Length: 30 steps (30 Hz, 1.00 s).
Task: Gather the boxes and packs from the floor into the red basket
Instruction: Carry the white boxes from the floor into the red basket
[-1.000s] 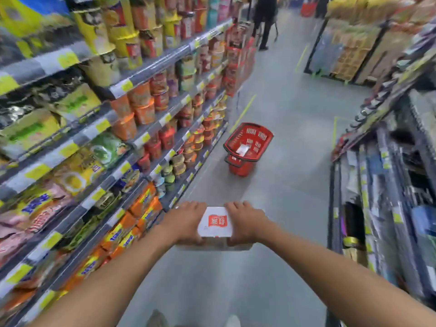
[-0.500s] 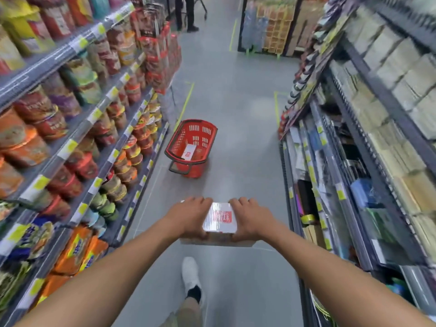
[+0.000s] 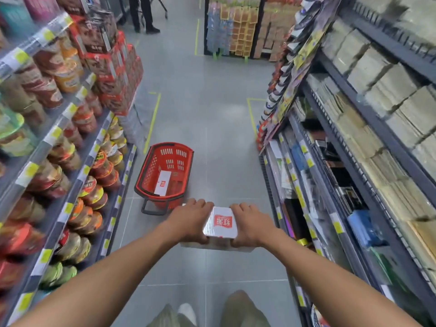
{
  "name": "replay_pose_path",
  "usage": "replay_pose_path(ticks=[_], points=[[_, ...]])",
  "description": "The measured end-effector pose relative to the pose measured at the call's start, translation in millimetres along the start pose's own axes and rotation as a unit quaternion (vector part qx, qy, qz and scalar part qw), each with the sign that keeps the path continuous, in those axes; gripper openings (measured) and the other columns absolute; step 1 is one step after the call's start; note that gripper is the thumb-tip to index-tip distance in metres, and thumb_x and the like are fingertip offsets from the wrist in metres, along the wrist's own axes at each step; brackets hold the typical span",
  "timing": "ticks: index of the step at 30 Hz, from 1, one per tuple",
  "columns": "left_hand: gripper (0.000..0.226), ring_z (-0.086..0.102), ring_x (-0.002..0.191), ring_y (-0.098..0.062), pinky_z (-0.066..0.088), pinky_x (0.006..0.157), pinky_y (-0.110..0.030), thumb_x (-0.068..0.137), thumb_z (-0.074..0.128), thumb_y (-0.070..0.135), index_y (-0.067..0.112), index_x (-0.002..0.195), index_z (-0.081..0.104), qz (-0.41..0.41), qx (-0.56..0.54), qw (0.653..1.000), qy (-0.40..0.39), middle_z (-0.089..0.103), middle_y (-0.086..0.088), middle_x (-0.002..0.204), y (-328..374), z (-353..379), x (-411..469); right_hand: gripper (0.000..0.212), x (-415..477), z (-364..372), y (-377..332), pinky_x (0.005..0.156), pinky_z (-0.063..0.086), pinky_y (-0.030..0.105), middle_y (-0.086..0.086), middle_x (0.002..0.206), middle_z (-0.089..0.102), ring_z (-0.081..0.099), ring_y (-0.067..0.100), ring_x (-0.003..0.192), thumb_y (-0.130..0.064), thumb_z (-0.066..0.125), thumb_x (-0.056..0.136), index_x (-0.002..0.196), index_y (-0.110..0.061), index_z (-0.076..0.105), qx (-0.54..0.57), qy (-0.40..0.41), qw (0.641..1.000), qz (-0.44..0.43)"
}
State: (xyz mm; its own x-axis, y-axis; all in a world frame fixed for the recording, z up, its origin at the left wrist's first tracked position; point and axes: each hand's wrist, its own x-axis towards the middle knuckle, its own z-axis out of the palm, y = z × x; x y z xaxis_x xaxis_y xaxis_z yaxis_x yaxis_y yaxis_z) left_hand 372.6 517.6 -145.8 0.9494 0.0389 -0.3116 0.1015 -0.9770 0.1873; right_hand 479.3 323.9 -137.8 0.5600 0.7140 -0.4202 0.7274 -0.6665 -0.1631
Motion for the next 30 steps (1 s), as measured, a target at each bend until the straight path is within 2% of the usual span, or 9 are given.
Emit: replay_pose_path(ticks=[6,14,22,27,30], points=[[0.095,0.05,0.117,-0.023,0.054,0.088,-0.044,0.065,0.079,0.063,0.027,0.14,0.034,0.014,0.003,1.0,0.005,0.053,0.001,0.13,-29.5,-30.0,92.8,0.087,78.0,-34.7,44.1,0.088,0.053,0.047,-0.001,0.128,0.049,0.048,0.026,0.119,-0.072,0.073,0.068,0.134,-0.029,0.035,0.001,0.009,1.0,0.01],[0.09,0.051,0.116,-0.025,0.055,0.088,-0.044,0.068,0.076,0.065,0.025,0.138,0.035,-0.006,-0.008,1.0,0.008,0.053,-0.001,0.129,-54.7,-64.6,228.0,0.088,195.7,-90.8,123.8,0.09,0.055,0.049,0.0,0.13,0.05,0.049,0.025,0.119,-0.069,0.077,0.071,0.137,-0.027,0.035,-0.002,-0.002,1.0,-0.018],[0.092,0.047,0.121,-0.022,0.049,0.09,-0.039,0.07,0.074,0.065,0.027,0.143,0.032,-0.088,-0.056,0.994,0.01,0.049,0.001,0.136,-95.2,-89.6,310.9,0.098,316.4,-147.9,162.6,0.093,0.054,0.048,0.004,0.134,0.048,0.048,0.028,0.12,-0.059,0.082,0.069,0.145,-0.025,0.03,-0.041,-0.049,0.993,-0.1],[0.086,0.048,0.118,-0.021,0.042,0.079,-0.036,0.07,0.074,0.068,0.03,0.136,0.034,-0.139,-0.077,0.987,0.036,0.051,0.002,0.129,-135.2,-107.8,342.2,0.1,391.9,-174.5,159.6,0.093,0.055,0.047,0.003,0.136,0.049,0.047,0.026,0.122,-0.064,0.08,0.069,0.147,-0.026,0.029,-0.059,-0.043,0.987,-0.142],[0.086,0.046,0.119,-0.023,0.05,0.082,-0.041,0.068,0.071,0.07,0.03,0.135,0.035,-0.18,-0.105,0.977,0.047,0.05,0.001,0.129,-164.6,-113.5,353.9,0.097,438.5,-189.3,147.2,0.087,0.052,0.045,0.002,0.136,0.049,0.046,0.028,0.123,-0.07,0.074,0.07,0.145,-0.027,0.031,-0.079,-0.041,0.98,-0.18]])
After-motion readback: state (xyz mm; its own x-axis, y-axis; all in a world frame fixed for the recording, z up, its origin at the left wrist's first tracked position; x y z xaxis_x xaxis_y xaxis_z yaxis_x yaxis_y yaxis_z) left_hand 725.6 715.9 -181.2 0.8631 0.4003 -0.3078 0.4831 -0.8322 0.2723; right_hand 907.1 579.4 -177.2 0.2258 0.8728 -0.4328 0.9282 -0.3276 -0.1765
